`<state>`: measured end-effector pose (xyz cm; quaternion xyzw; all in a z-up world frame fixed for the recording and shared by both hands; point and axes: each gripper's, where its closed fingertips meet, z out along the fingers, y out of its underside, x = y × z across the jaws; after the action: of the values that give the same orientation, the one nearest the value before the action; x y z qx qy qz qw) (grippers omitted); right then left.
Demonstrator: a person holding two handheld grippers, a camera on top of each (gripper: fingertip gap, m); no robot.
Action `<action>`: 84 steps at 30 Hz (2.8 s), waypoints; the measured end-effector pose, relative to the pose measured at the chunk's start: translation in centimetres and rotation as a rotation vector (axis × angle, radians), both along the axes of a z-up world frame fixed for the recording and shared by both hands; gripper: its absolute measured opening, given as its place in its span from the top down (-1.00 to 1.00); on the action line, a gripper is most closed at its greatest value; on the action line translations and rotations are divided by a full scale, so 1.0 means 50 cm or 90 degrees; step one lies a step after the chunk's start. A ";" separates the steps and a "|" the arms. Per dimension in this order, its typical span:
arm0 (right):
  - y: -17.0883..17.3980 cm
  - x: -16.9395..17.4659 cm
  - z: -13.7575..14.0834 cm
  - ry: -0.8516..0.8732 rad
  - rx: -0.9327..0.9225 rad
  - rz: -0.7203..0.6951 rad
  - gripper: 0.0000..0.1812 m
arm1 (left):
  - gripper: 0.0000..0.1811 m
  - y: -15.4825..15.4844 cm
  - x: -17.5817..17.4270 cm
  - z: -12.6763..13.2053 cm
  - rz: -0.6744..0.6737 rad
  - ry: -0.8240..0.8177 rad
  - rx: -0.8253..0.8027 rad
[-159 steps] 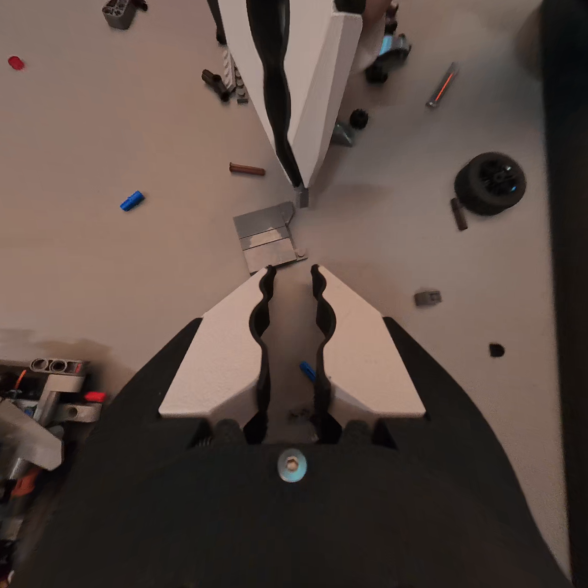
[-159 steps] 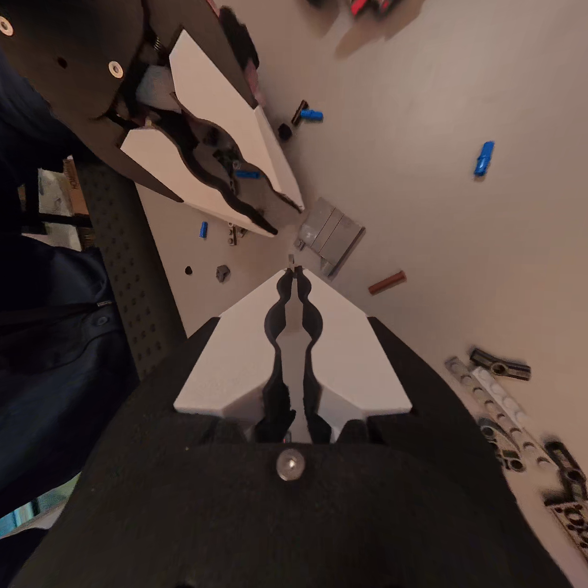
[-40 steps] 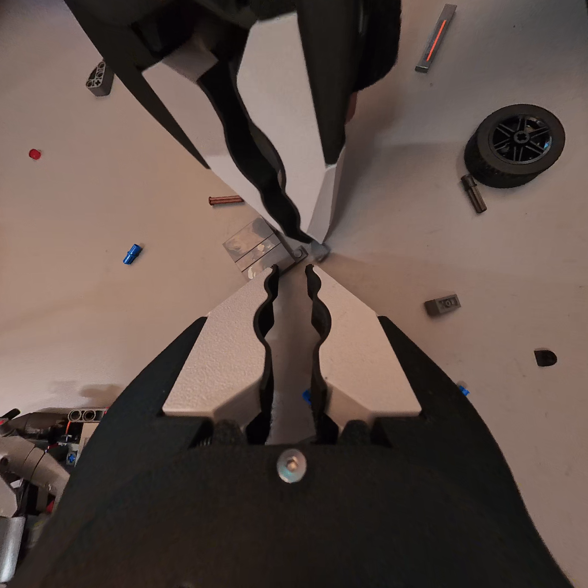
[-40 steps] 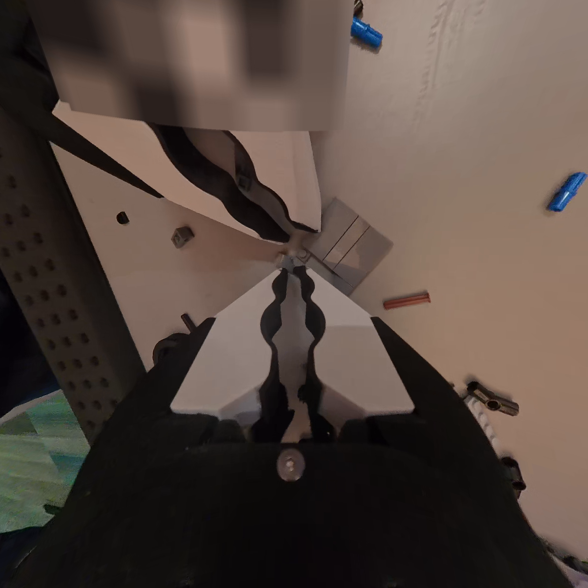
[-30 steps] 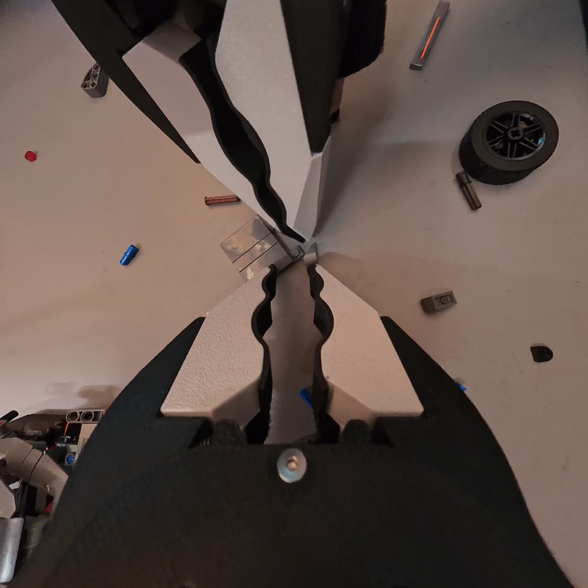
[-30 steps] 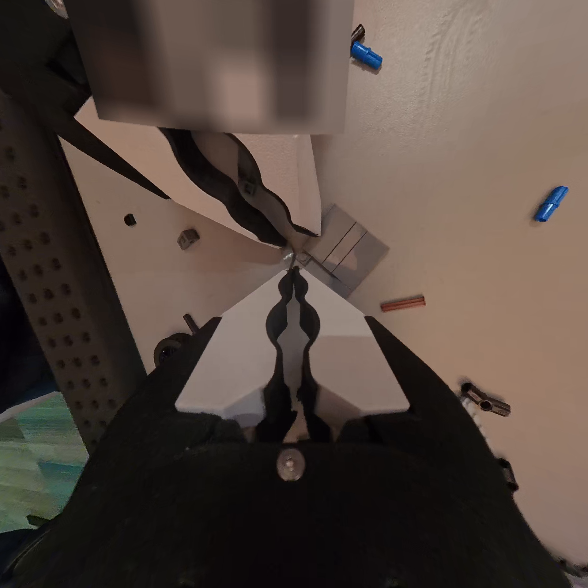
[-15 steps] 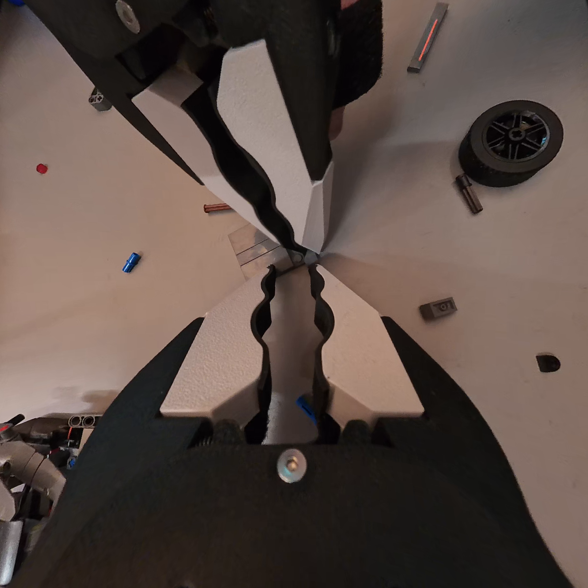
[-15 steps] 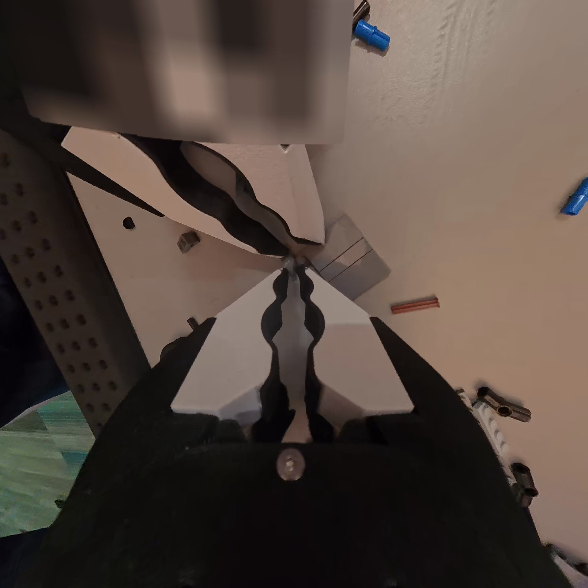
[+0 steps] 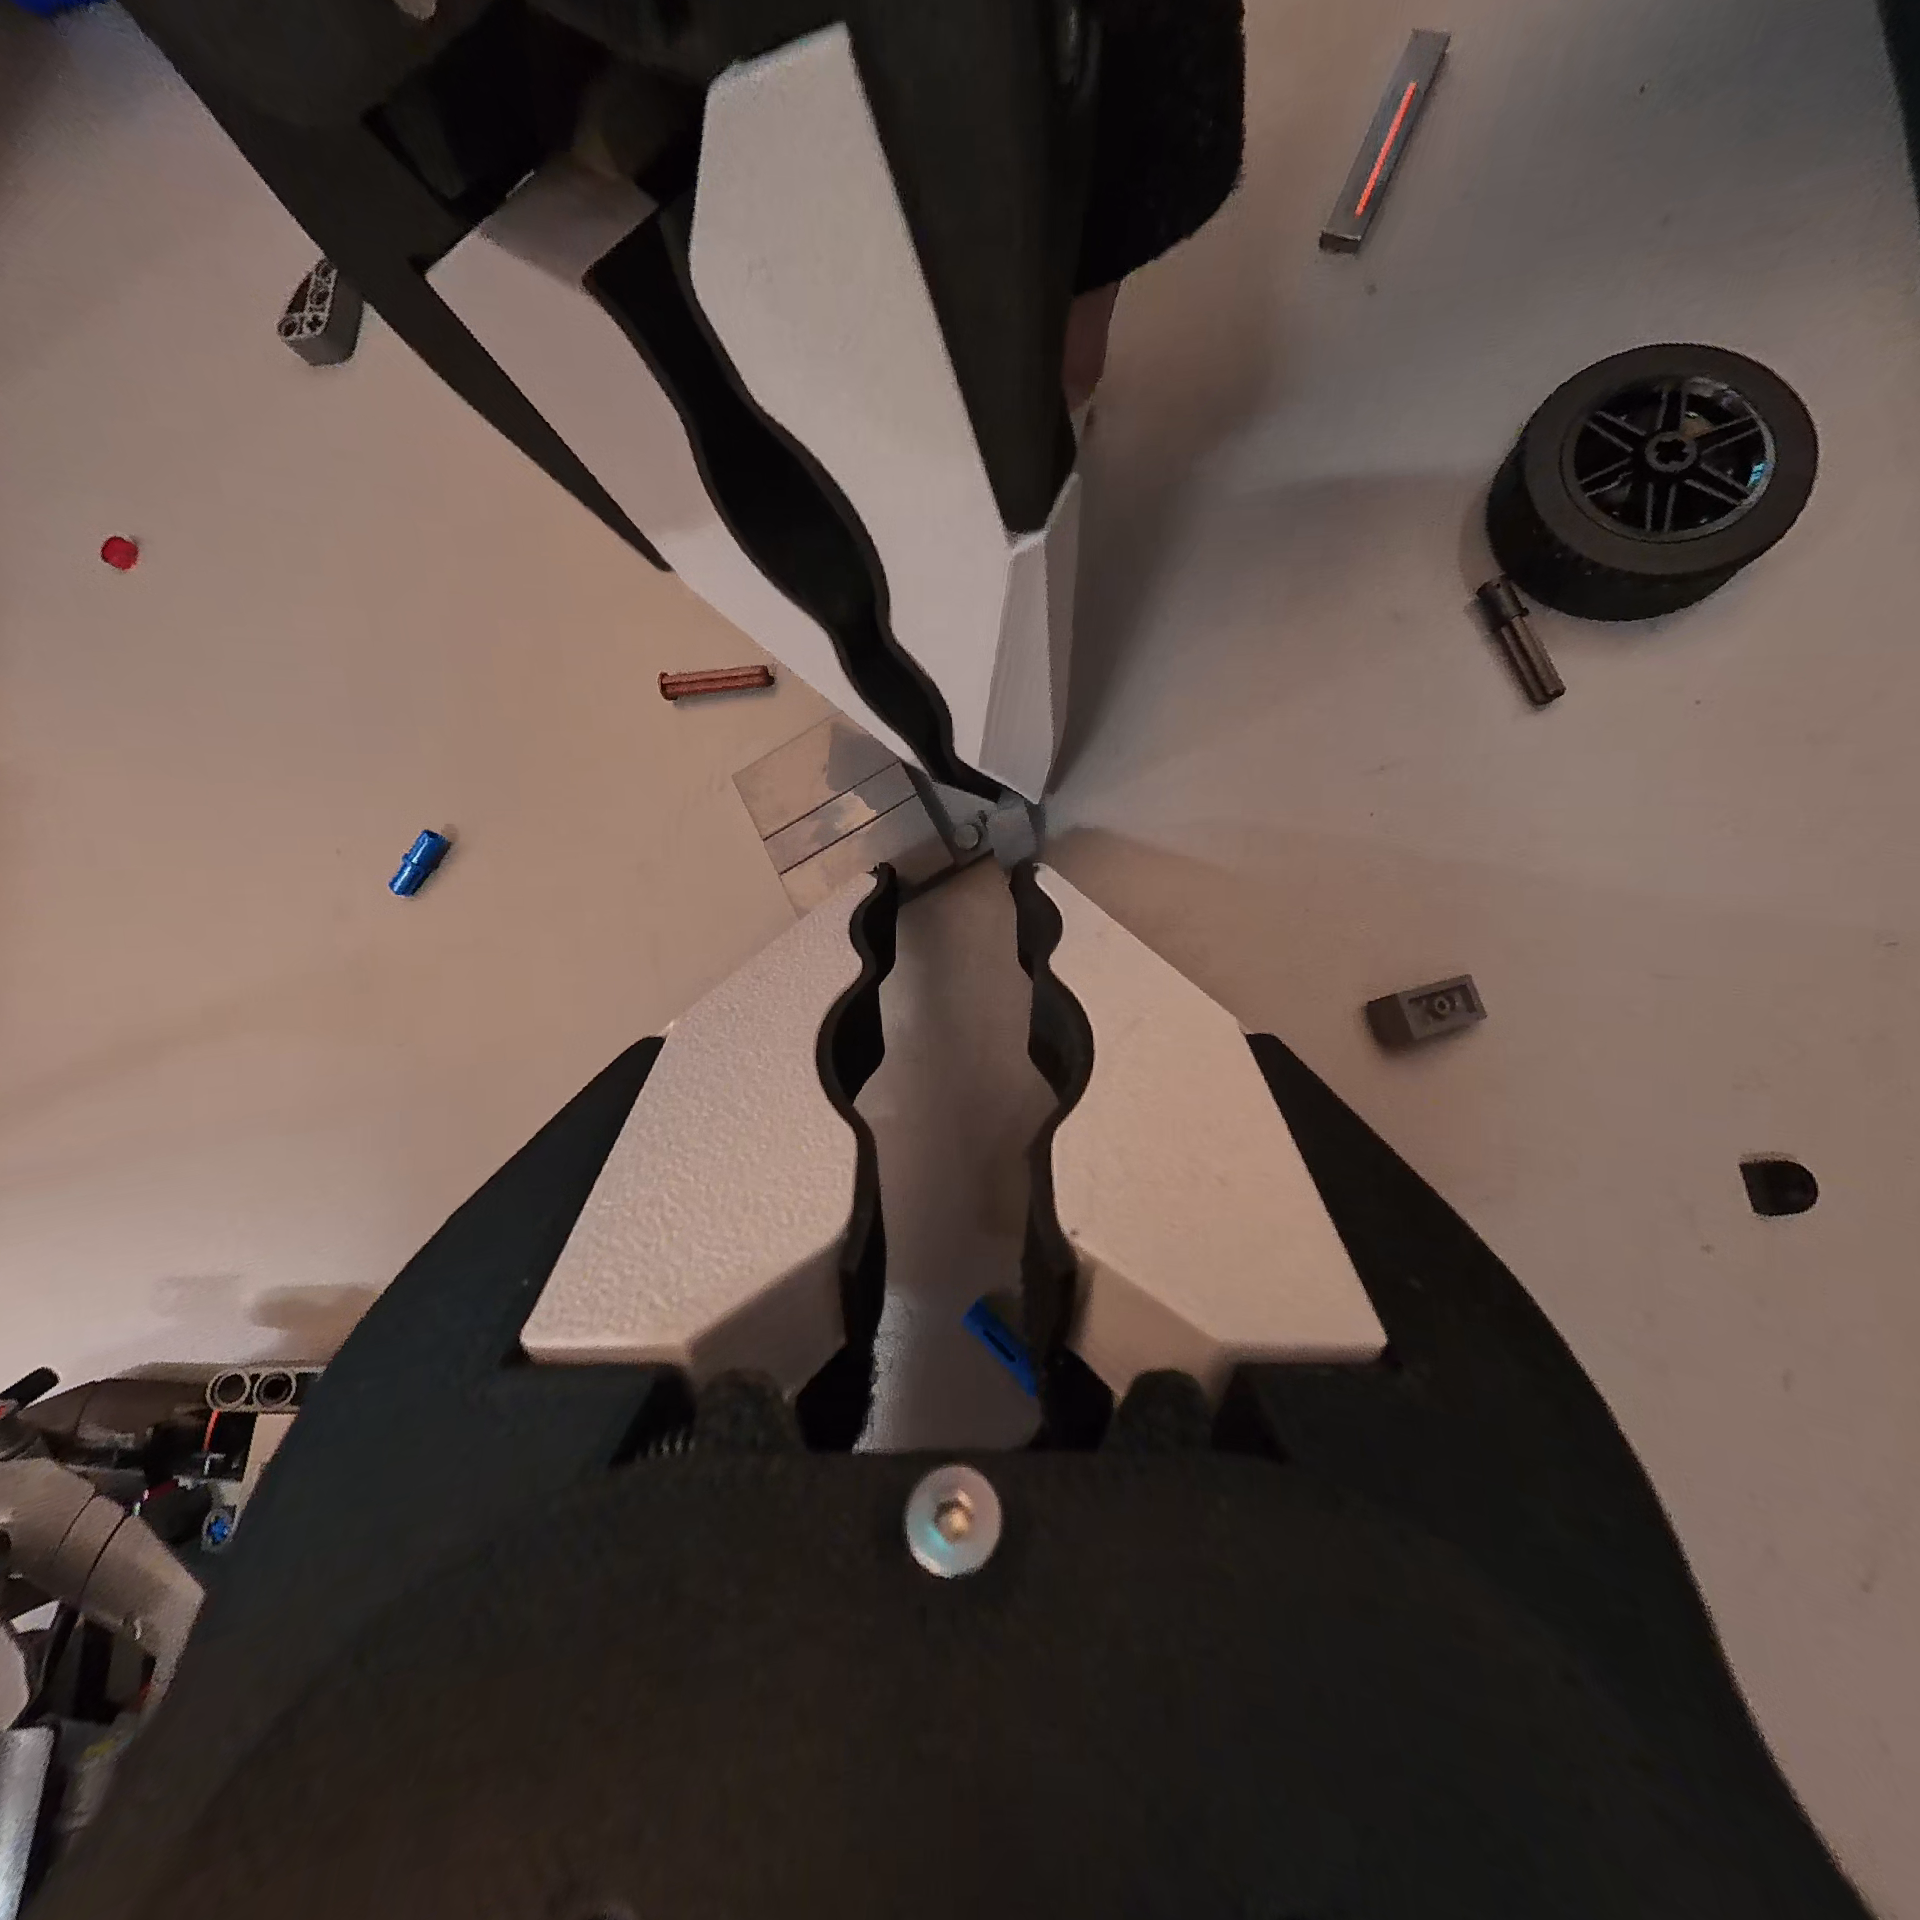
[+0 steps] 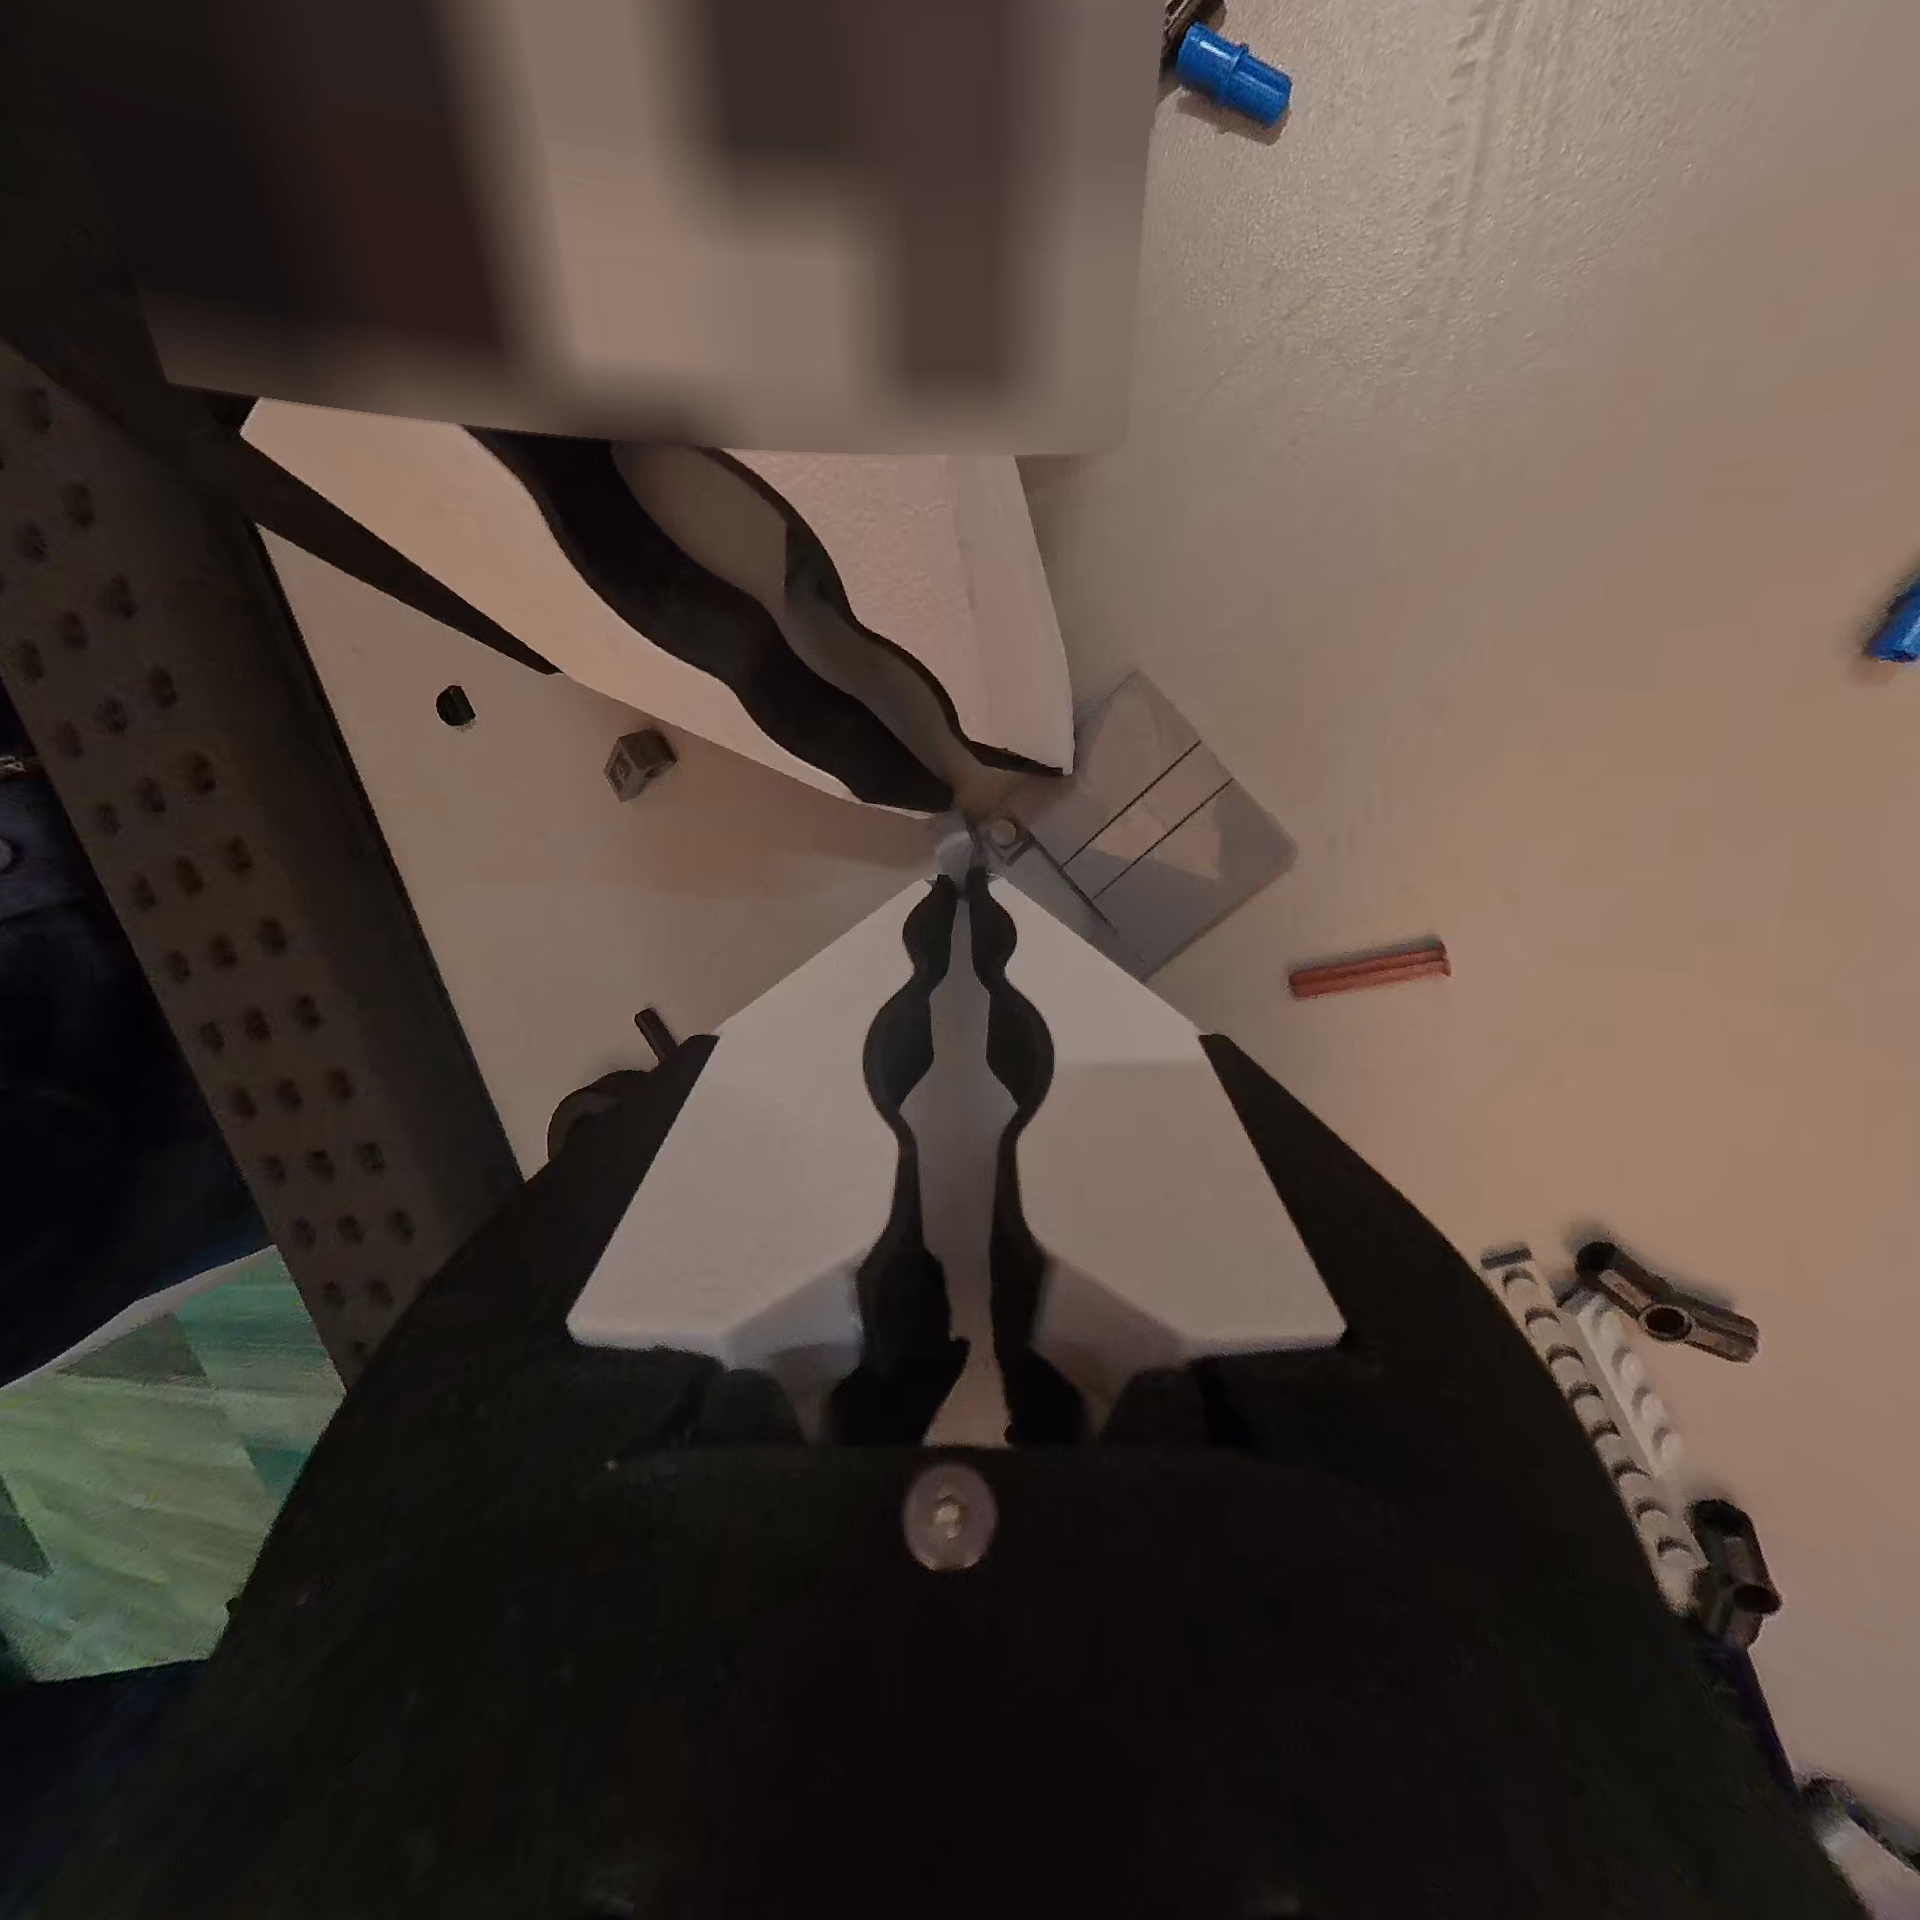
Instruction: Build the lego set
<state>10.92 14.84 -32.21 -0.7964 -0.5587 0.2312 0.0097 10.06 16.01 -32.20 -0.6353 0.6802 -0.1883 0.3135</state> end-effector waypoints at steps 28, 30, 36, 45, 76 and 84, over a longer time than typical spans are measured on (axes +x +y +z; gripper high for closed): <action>0.023 0.011 -0.009 -0.035 0.026 -0.042 0.98 | 0.89 0.008 0.013 0.004 0.018 0.011 -0.062; 0.024 0.010 -0.009 -0.037 0.027 -0.042 0.99 | 0.92 0.010 0.014 0.004 0.020 0.015 -0.063; 0.026 0.013 -0.010 -0.038 0.028 -0.046 0.99 | 0.94 0.010 0.020 0.004 0.020 0.024 -0.070; 0.029 0.013 -0.010 -0.038 0.026 -0.048 0.99 | 1.00 0.005 0.022 0.003 0.019 0.036 -0.086; 0.033 0.018 0.005 -0.015 0.020 -0.044 1.00 | 1.00 0.015 0.016 -0.009 0.016 0.046 -0.148; 0.031 0.020 -0.007 -0.035 0.020 -0.042 1.00 | 1.00 0.013 0.022 0.008 0.013 0.027 -0.146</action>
<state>11.93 16.37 -32.54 -0.8202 -0.5357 0.2001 0.0146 11.16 16.65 -31.79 -0.6776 0.6545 -0.2480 0.2259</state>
